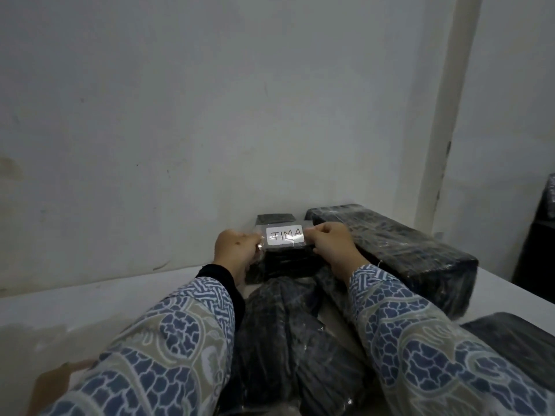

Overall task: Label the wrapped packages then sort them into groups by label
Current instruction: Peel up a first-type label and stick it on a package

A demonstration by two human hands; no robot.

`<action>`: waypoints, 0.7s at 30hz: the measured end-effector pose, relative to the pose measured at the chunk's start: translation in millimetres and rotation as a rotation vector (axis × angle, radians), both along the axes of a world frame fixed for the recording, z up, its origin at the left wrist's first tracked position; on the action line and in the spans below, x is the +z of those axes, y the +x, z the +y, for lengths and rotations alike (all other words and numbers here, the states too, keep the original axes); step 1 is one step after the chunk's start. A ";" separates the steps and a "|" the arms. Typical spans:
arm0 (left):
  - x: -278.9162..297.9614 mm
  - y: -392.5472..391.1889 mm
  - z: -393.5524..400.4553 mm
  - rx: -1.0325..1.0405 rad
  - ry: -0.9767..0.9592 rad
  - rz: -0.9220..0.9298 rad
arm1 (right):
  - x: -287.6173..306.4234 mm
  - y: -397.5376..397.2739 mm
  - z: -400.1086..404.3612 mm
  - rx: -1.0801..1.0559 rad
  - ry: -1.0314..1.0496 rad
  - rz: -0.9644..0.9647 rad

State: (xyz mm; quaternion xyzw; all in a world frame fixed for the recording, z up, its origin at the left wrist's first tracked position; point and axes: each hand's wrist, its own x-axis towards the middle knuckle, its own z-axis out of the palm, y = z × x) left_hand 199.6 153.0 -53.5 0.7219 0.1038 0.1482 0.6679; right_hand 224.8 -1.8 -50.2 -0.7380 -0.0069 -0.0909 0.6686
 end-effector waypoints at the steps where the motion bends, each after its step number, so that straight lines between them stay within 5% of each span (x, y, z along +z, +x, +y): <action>1: -0.8 3.1 1.5 0.004 0.006 0.003 | -1.2 4.3 2.5 -0.008 -0.036 -0.011; 21: -39.9 51.1 -0.3 0.129 0.237 -0.086 | -33.7 66.1 23.6 -0.107 -0.067 0.055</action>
